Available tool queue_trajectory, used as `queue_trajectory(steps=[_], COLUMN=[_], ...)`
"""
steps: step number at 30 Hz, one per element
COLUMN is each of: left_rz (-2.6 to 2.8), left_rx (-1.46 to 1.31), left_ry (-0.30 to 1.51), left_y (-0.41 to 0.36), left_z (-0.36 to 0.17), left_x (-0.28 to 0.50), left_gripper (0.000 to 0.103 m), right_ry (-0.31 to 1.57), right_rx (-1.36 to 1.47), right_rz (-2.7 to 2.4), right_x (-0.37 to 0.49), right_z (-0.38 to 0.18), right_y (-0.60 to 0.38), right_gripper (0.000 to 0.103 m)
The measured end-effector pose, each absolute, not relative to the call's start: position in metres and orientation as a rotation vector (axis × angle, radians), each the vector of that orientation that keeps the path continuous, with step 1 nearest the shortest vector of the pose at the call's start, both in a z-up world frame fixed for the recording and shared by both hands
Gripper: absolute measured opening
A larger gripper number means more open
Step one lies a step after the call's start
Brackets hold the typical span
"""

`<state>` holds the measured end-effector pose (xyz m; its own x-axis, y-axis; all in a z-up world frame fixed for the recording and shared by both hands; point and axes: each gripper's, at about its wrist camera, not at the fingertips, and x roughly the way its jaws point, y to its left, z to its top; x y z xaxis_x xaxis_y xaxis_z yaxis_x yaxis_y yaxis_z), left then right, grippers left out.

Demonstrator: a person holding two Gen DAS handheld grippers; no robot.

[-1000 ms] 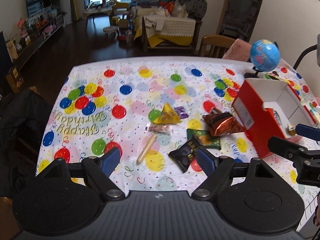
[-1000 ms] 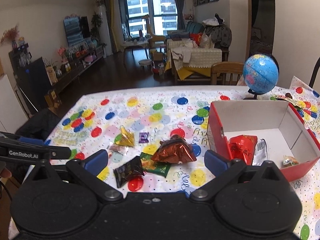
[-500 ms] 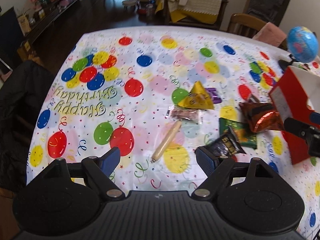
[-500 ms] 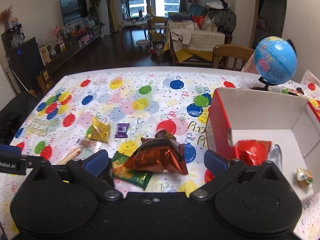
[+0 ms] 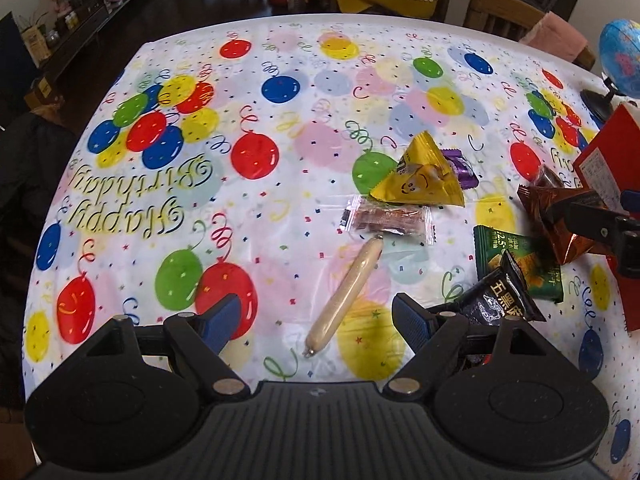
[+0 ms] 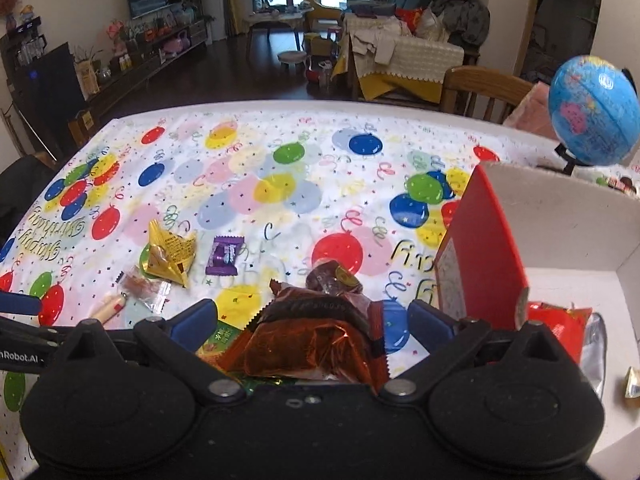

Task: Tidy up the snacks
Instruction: 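Grasp the copper foil-wrapped sweet with the right tool while the left tool grasps the sausage stick, then carry the copper sweet and sausage stick over the red box with both tools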

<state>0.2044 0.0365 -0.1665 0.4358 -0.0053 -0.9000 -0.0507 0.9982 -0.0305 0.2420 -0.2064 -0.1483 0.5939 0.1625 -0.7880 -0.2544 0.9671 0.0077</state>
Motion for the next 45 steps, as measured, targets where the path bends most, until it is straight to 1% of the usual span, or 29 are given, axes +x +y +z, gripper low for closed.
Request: queue_trajectory(steps=[1, 2, 3, 5, 7, 8, 10, 11, 12, 13, 15, 16, 17, 18, 19, 20, 22, 23, 25, 30, 36, 45], left_rz=[0.020, 0.015, 0.014, 0.002, -0.005, -0.015, -0.023, -0.024, -0.027, -0.028, -0.027, -0.033, -0.037, -0.034, -0.035, -0.037, -0.039, -0.044, -0.051, -0.059, -0.064, -0.077], left_rx=[-0.056, -0.053, -0.049, -0.054, -0.060, -0.064, -0.060, -0.057, -0.053, -0.048, -0.043, -0.049, -0.055, -0.055, -0.054, -0.054, -0.058, -0.060, -0.058, -0.051, -0.071, -0.097], left_ry=[1.120, 1.125, 1.130, 1.138, 1.145, 1.140, 1.140, 1.140, 1.138, 1.139, 1.141, 1.139, 1.139, 1.140, 1.141, 1.141, 1.140, 1.138, 1.138, 1.127, 1.116, 1.080], left_y=[0.036, 0.036, 0.036, 0.036, 0.037, 0.037, 0.036, 0.035, 0.034, 0.033, 0.032, 0.033, 0.033, 0.033, 0.033, 0.033, 0.033, 0.032, 0.030, 0.025, 0.027, 0.026], left_z=[-0.168, -0.169, -0.171, -0.174, -0.177, -0.177, -0.176, -0.176, -0.176, -0.176, -0.175, -0.175, -0.175, -0.175, -0.174, -0.174, -0.174, -0.174, -0.173, -0.169, -0.158, -0.130], left_x=[0.205, 0.206, 0.207, 0.209, 0.210, 0.209, 0.210, 0.210, 0.210, 0.211, 0.211, 0.211, 0.210, 0.210, 0.210, 0.210, 0.209, 0.208, 0.207, 0.201, 0.193, 0.176], left_gripper=[0.071, 0.065, 0.063, 0.053, 0.049, 0.044, 0.043, 0.037, 0.033, 0.032, 0.032, 0.027, 0.026, 0.025, 0.020, 0.018, 0.015, 0.012, 0.011, 0.010, 0.010, 0.010], right_ry=[0.909, 0.912, 0.916, 0.932, 0.938, 0.938, 0.944, 0.949, 0.952, 0.953, 0.950, 0.945, 0.942, 0.941, 0.941, 0.937, 0.927, 0.923, 0.915, 0.900, 0.884, 0.834], right_rx=[-0.114, -0.120, -0.120, -0.103, -0.096, -0.094, -0.082, -0.073, -0.064, -0.060, -0.065, -0.070, -0.071, -0.068, -0.064, -0.062, -0.067, -0.067, -0.061, -0.050, -0.034, -0.030], right_rz=[0.237, 0.233, 0.229, 0.229, 0.231, 0.230, 0.232, 0.232, 0.232, 0.232, 0.229, 0.224, 0.222, 0.220, 0.219, 0.216, 0.209, 0.211, 0.213, 0.229, 0.248, 0.242], right_x=[0.243, 0.243, 0.244, 0.246, 0.246, 0.246, 0.247, 0.247, 0.247, 0.247, 0.246, 0.245, 0.245, 0.245, 0.245, 0.244, 0.243, 0.242, 0.240, 0.233, 0.219, 0.191], right_z=[-0.150, -0.152, -0.153, -0.156, -0.157, -0.158, -0.158, -0.158, -0.157, -0.157, -0.157, -0.156, -0.155, -0.155, -0.154, -0.154, -0.152, -0.151, -0.148, -0.141, -0.129, -0.100], right_y=[-0.205, -0.205, -0.205, -0.206, -0.206, -0.206, -0.206, -0.206, -0.206, -0.205, -0.204, -0.204, -0.204, -0.205, -0.206, -0.207, -0.207, -0.207, -0.208, -0.207, -0.208, -0.217], right_gripper=[0.102, 0.102, 0.101, 0.100, 0.100, 0.100, 0.095, 0.094, 0.089, 0.082, 0.076, 0.072, 0.069, 0.062, 0.057, 0.055, 0.043, 0.042, 0.037, 0.031, 0.027, 0.025])
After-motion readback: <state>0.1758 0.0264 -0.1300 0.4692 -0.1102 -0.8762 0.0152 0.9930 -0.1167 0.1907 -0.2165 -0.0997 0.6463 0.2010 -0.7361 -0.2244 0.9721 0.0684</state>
